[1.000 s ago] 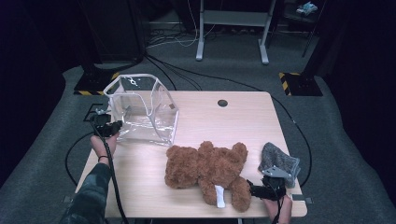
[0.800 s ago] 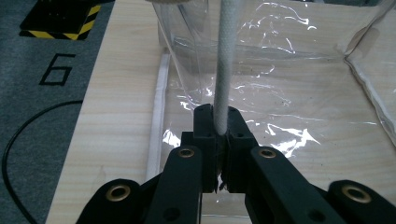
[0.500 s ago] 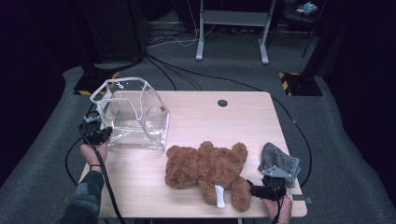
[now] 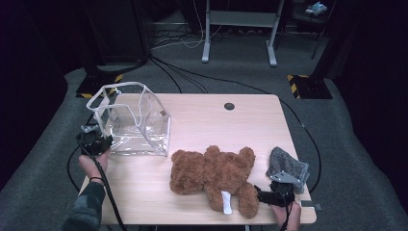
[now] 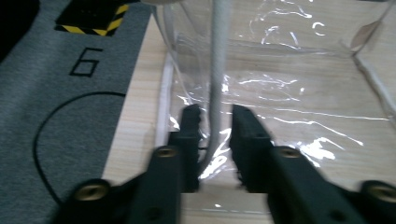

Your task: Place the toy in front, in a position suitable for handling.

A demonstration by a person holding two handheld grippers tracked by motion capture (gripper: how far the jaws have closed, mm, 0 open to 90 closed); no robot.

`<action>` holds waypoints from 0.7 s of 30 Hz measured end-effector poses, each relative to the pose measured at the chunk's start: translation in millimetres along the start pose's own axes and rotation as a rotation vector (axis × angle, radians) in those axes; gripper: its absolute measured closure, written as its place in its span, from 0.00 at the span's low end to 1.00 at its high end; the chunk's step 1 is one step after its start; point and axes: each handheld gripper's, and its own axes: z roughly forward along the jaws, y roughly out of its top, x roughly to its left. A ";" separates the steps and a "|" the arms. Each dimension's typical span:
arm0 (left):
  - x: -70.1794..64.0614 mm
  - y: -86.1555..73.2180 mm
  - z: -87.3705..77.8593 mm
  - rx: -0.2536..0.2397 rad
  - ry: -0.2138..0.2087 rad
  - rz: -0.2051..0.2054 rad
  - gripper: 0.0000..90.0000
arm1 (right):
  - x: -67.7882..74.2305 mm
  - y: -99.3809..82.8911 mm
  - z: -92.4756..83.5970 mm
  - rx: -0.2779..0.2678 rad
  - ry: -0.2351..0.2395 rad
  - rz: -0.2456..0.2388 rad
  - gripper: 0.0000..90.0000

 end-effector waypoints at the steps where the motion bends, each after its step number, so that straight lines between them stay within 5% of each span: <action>1: -1.6 -1.2 -2.5 -0.005 -0.004 -0.001 0.61 | 0.0 0.0 0.0 0.000 0.000 0.000 0.14; 10: -24.6 -22.1 -15.3 -0.032 -0.023 0.013 0.31 | 0.1 0.0 0.0 0.000 -0.001 0.000 0.14; 15: -33.1 -29.7 -18.4 -0.045 -0.054 0.003 0.26 | 0.0 0.0 0.0 0.000 -0.001 -0.001 0.14; 21: -63.2 -40.6 -19.4 -0.041 -0.155 0.031 0.23 | 0.0 0.0 0.0 0.000 -0.001 -0.001 0.14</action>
